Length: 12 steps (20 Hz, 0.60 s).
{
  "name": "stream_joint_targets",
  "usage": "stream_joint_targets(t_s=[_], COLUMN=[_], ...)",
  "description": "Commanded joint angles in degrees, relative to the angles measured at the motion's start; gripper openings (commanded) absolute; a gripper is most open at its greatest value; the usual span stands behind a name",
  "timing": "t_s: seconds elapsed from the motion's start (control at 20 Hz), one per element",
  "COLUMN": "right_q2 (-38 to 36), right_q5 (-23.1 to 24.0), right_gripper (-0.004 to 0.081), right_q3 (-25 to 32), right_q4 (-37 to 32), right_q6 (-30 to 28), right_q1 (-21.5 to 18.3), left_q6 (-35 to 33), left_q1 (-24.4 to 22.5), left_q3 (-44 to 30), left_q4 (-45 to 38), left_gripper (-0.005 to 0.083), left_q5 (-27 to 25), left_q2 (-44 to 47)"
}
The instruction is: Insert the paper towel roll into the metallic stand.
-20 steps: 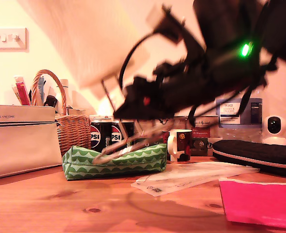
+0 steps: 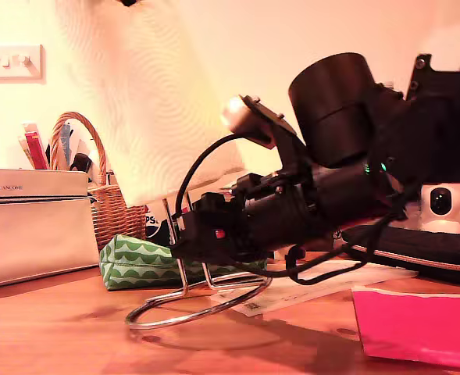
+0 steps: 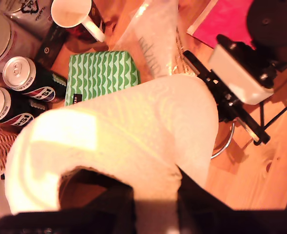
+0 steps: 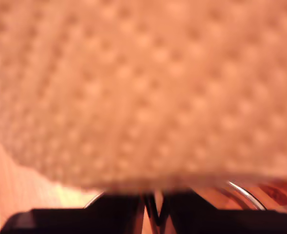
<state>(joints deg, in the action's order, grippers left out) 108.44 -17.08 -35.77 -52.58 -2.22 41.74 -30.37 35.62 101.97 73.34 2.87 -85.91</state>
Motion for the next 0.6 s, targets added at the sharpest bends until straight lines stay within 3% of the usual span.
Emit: stream_joint_targets(t_s=[0.0,0.25,0.4,0.55], right_q2=[0.55,0.55,0.52,0.48], right_q5=[-0.35,-0.42,-1.14,-1.18], right_gripper=[-0.0013,0.0034,0.0201,0.0250], right_q3=[0.98,0.98,0.96,0.98], right_q4=[2.84,5.20,5.35,5.92], right_q6=[0.63,0.66,0.72,1.42], right_q1=[-0.50,-0.87,-0.87,-0.87], left_q6=[-0.48,-0.46,-0.42,-0.44], left_q1=[-0.55,-0.55,-0.55,-0.55], left_q3=[-0.48,-0.48,-0.48,-0.48], left_q4=[-2.69,-2.71,-2.71,-2.71], left_gripper=[-0.0021,-0.0021,-0.0021,-0.0021], left_q5=[-2.54,-2.54,-2.51,-2.49], left_q2=[-0.02,-0.02,-0.02,-0.02])
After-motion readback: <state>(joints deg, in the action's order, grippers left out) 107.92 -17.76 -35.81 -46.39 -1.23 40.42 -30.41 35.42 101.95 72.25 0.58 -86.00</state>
